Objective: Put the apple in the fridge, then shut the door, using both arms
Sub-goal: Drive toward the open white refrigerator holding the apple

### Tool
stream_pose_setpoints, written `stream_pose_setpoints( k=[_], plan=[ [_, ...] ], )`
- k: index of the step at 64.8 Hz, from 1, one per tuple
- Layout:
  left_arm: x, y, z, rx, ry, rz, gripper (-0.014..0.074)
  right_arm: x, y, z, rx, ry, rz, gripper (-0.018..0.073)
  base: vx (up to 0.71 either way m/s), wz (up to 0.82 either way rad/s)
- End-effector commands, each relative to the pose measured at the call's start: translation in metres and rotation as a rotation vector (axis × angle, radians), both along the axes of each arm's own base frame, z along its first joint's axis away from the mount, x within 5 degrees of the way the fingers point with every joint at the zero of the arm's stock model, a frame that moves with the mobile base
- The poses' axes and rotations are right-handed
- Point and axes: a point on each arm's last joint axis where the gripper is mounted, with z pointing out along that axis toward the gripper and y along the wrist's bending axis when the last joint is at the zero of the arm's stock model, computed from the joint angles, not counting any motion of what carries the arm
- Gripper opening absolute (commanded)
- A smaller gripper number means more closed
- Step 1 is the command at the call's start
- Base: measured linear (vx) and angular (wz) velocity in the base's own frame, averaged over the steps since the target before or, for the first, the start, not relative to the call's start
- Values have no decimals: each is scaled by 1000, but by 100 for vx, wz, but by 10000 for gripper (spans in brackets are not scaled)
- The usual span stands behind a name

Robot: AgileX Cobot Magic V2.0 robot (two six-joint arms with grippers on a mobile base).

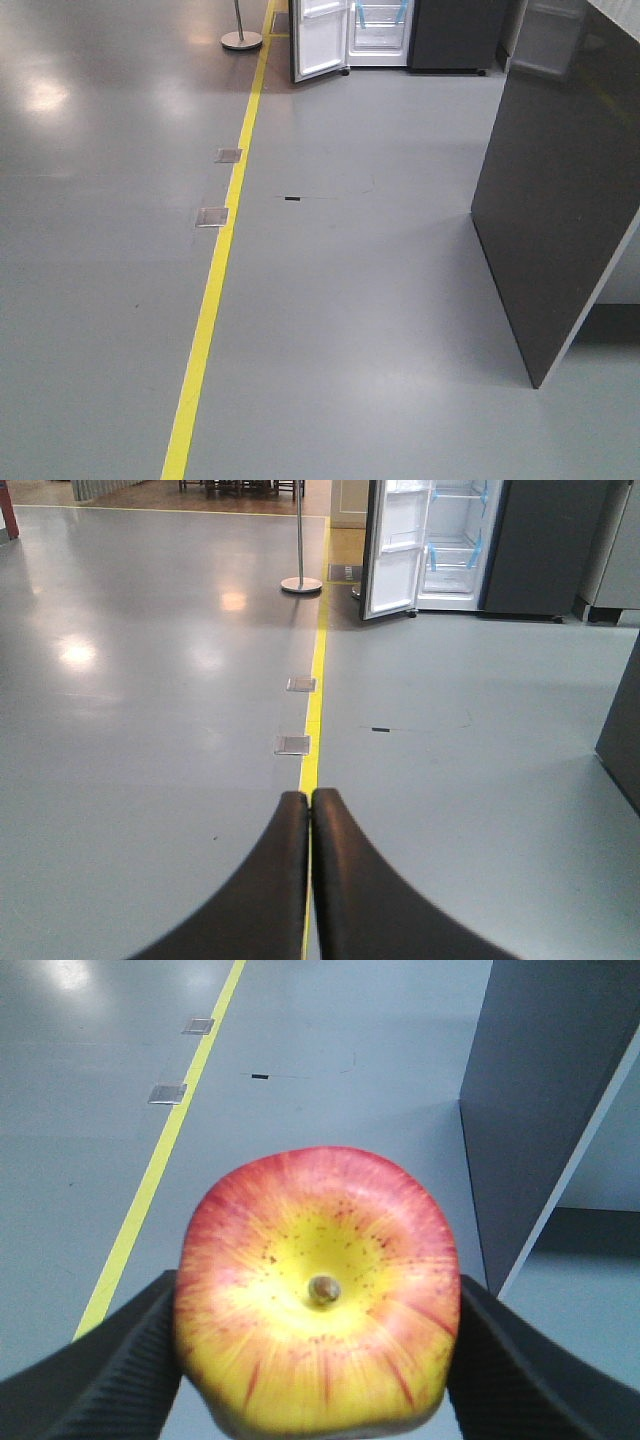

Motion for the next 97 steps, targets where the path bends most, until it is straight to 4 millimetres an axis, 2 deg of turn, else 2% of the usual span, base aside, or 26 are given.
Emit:
stream_pose_setpoints(
  k=[1, 97],
  plan=[
    [1, -2, 1, -8, -69, -24, -6, 3, -1, 14, 3, -95, -17, 125, 5, 0],
    [1, -2, 1, -8, -69, -24, -6, 3, -1, 14, 3, -94, -16, 125, 11, -3]
  ],
)
